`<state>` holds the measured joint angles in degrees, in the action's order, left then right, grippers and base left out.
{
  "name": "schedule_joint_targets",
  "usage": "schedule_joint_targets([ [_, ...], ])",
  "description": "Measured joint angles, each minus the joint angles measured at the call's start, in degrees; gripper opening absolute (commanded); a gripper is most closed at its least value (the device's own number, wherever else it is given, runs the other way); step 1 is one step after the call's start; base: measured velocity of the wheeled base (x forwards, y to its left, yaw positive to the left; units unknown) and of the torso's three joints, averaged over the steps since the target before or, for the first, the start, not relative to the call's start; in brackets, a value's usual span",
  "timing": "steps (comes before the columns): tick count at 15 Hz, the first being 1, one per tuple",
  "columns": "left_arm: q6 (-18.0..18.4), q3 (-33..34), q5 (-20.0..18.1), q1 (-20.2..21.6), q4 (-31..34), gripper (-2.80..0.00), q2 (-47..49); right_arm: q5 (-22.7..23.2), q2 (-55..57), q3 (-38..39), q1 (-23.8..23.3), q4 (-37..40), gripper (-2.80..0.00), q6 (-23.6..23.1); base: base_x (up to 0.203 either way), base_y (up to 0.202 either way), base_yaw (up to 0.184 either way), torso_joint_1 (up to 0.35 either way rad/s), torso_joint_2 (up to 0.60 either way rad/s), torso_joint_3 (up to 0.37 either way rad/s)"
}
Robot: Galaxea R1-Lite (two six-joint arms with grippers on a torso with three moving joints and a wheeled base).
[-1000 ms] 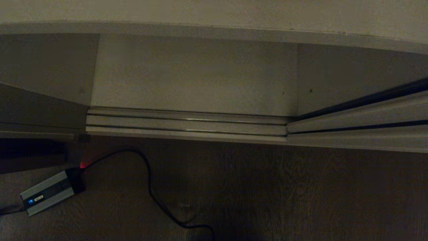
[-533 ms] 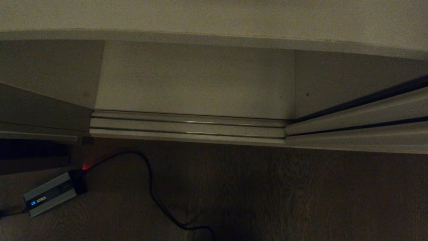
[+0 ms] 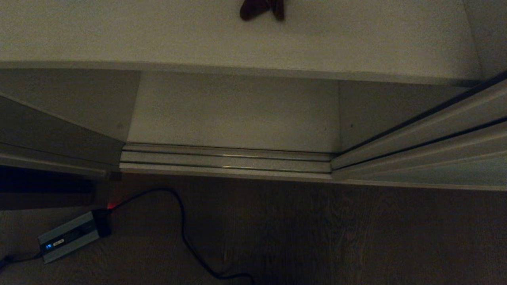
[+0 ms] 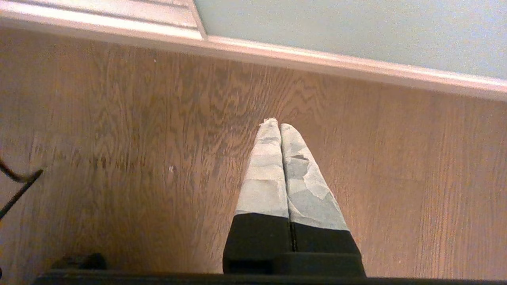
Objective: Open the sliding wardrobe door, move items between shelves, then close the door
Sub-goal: Close the door
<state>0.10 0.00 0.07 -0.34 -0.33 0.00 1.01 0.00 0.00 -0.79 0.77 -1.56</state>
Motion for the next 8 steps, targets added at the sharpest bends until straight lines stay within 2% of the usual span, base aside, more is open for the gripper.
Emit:
schedule_joint_targets([
  [8, 0.3, 0.0, 0.0, 0.0, -0.1, -2.80, -0.1, 0.0, 0.0, 0.0, 0.0, 0.0, -2.80, 0.0, 0.000, 0.000, 0.000, 0.001, 0.00, 0.202],
])
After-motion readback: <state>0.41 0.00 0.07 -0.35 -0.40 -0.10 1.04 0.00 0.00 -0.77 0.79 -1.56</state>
